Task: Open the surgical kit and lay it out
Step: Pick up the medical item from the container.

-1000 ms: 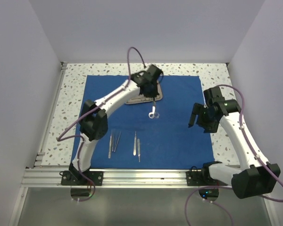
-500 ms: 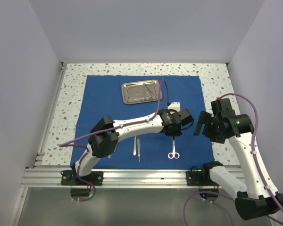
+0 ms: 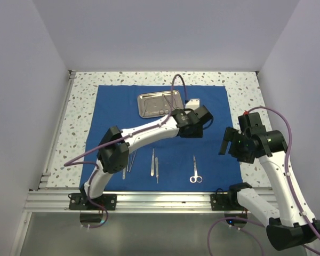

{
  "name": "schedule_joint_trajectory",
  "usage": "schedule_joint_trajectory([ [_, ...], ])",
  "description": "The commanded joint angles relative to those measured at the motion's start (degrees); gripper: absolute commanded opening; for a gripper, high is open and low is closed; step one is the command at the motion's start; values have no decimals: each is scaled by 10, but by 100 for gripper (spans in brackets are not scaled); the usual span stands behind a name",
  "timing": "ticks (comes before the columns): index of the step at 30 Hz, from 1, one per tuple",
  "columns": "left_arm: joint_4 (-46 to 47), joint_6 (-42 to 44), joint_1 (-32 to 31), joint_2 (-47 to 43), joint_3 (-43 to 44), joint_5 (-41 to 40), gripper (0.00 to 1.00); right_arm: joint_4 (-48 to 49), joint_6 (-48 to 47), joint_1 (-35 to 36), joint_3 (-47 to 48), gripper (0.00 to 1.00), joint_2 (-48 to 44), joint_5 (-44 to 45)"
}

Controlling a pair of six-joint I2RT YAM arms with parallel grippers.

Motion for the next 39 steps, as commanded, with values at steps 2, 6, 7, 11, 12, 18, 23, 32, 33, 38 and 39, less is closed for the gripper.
schedule_joint_trajectory([
  [2, 19, 149, 110, -33, 1, -13, 52, -12, -9, 2, 26, 82, 18, -16],
  [6, 38, 271, 187, -1, 18, 14, 51, 0, -13, 2, 42, 82, 41, -7],
  [7, 37, 294, 210, 7, 36, 16, 51, 2, -15, 2, 45, 82, 52, -5],
  [11, 33, 390, 261, 52, 79, 45, 51, 17, -16, 2, 53, 82, 82, 2],
  [12, 32, 399, 268, 68, 86, 51, 51, 20, -16, 2, 54, 82, 89, 3],
  [18, 49, 441, 321, 101, 96, 85, 53, 39, -17, -5, 57, 81, 132, 4],
  [23, 69, 454, 351, 110, 87, 104, 53, 56, -23, -11, 56, 81, 164, 0],
  [32, 70, 456, 367, 140, 72, 108, 52, 72, -36, -15, 60, 81, 200, -7],
  [33, 71, 455, 367, 141, 63, 111, 52, 72, -38, -15, 61, 81, 204, -5],
  [38, 72, 445, 367, 149, 44, 111, 52, 73, -41, -15, 67, 81, 211, -2],
  [39, 70, 444, 367, 149, 40, 107, 51, 73, -41, -15, 66, 81, 211, -2],
])
